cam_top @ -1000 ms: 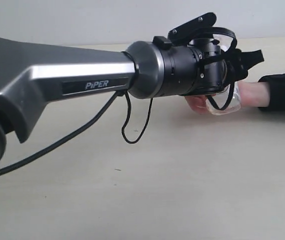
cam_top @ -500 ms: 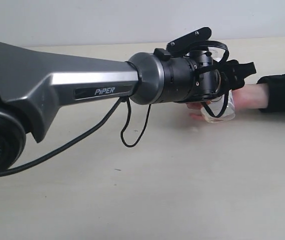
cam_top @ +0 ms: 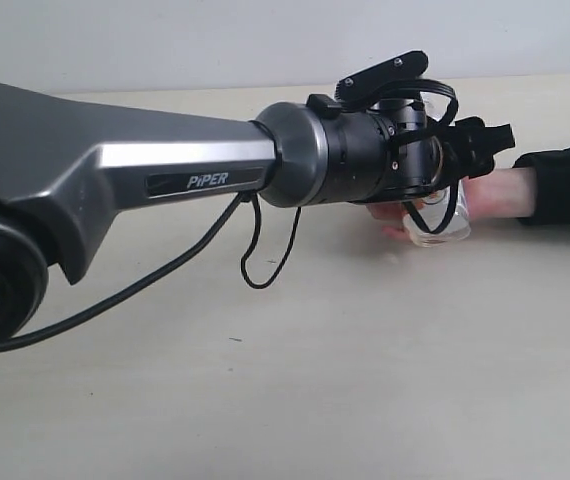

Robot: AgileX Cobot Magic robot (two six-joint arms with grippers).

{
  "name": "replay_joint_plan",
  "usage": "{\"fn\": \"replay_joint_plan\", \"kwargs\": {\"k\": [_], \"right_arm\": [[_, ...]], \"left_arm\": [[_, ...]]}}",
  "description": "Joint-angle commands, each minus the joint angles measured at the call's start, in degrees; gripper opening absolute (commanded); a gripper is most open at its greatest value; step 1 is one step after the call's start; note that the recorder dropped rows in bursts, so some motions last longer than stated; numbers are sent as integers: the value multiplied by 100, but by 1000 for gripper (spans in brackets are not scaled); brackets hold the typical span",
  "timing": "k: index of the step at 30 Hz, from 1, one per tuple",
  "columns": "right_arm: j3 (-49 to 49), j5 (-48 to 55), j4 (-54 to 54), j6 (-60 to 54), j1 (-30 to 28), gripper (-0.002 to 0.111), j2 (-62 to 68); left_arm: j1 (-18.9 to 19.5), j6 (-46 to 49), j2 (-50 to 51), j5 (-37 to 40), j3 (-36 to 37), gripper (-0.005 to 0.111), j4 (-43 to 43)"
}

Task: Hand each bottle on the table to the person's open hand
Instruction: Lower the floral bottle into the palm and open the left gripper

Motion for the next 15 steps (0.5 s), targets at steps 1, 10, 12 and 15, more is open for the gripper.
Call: {"fn": "replay_joint_plan", "kwargs": {"k": [1, 10, 12, 15], "right_arm": [[15, -52, 6, 1, -20, 0, -23], [15, -52, 139, 1, -20, 0, -23], [15, -52, 139, 1, -20, 0, -23], [15, -52, 139, 1, -20, 0, -23]], "left_arm": [[11, 52, -205, 13, -53, 77, 148], [11, 347, -503, 13, -53, 77, 160], [11, 446, -593, 13, -53, 77, 160], [11, 643, -759, 13, -53, 77, 160]]}}
